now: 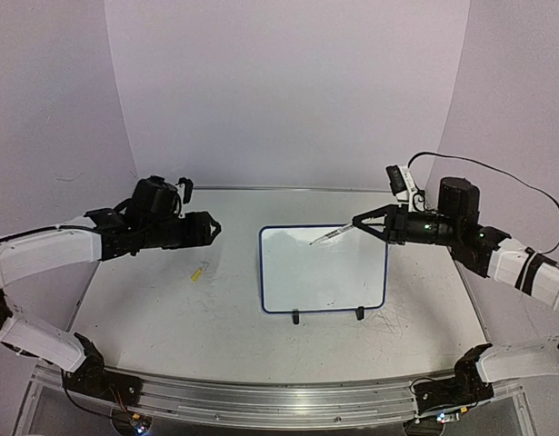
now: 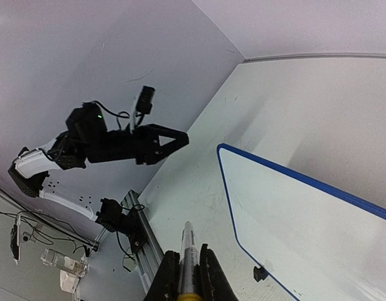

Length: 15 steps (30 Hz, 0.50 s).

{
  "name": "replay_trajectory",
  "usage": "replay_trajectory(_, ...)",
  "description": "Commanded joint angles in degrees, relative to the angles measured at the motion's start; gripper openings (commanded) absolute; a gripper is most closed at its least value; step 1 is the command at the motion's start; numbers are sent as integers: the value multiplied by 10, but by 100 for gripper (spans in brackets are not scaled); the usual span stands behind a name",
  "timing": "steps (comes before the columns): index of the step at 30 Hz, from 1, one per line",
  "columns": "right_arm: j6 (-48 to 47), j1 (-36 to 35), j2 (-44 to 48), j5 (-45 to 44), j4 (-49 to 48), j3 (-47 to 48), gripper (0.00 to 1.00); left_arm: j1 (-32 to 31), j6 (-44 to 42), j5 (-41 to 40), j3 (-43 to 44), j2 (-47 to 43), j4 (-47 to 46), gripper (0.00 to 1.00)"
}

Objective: Write a sentence on the whiteboard
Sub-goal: Pass from the right arm to the left

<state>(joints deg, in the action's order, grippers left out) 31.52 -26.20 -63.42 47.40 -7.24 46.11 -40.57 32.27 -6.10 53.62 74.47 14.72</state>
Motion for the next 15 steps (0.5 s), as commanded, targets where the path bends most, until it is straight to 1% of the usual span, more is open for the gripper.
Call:
replay_trajectory(1, 13, -45, -27, 0, -51, 19, 0, -32, -32, 273, -36, -66, -220, 77)
replay_trajectory(5, 39, -92, -56, 4, -98, 26, 0, -112, -82, 293, -1, -48, -236, 82)
replay_trajectory(9, 50, -126, -83, 7, -122, 40, 0, -144, -91, 364, 38, 12, -237, 81)
replay_trajectory(11, 51, -134, -90, 6, -124, 45, 0, -150, -97, 396, 46, 40, -236, 78)
replay_trajectory(12, 52, -137, -89, 5, -126, 45, 0, -152, -100, 408, 47, 45, -236, 75)
replay_trajectory(15, 52, -138, -80, 2, -129, 41, 0, -154, -102, 414, 37, 53, -236, 70)
